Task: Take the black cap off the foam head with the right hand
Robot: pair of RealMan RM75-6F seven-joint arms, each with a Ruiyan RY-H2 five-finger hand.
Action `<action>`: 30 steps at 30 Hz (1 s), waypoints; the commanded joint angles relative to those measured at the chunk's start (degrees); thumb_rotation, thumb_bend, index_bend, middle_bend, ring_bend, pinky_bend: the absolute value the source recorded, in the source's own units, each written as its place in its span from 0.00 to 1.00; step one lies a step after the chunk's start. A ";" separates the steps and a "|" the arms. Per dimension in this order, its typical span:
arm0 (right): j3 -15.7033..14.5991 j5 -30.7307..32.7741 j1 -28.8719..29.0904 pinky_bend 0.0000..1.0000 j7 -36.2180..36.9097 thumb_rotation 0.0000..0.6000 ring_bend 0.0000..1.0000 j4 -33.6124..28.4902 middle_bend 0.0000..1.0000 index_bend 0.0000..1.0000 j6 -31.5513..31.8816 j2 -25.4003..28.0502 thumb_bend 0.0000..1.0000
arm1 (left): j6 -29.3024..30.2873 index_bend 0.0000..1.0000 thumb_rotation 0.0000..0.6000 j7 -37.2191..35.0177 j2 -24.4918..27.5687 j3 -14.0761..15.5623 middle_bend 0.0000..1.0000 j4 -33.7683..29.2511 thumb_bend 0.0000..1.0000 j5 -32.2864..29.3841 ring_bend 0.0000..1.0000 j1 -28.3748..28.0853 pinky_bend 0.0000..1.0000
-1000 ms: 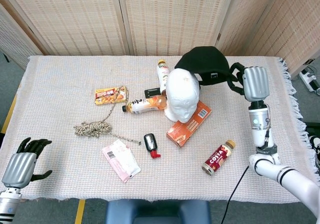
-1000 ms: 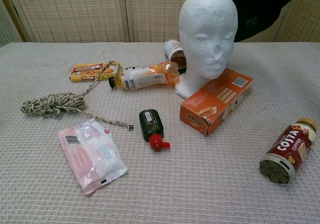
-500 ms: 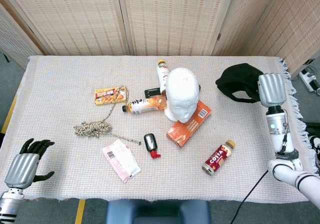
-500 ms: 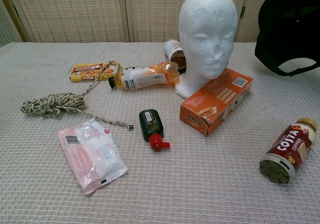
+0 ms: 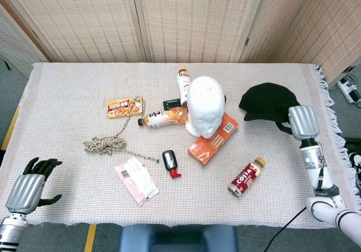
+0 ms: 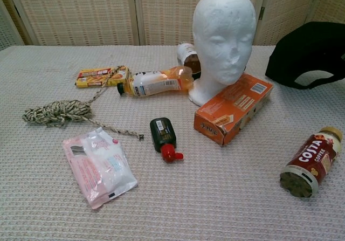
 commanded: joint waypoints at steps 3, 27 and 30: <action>-0.95 0.62 -0.41 1.00 0.47 1.00 1.00 2.18 1.00 0.78 -1.99 -1.97 0.84 | 0.12 0.23 1.00 0.00 0.10 0.14 0.21 -0.05 0.07 0.02 0.19 0.15 0.12; -5.25 5.76 -1.32 0.59 -9.66 0.78 0.32 -13.62 0.37 0.11 -18.12 10.45 0.07 | -0.37 0.23 1.00 0.59 0.02 0.32 0.21 -0.55 0.07 0.08 0.19 -0.10 0.12; -5.93 4.74 -3.56 0.49 -11.67 0.78 0.26 -17.61 0.33 0.09 -13.81 13.22 0.07 | -0.30 0.23 1.00 0.44 -0.03 0.30 0.21 -0.45 0.07 0.07 0.19 -0.07 0.12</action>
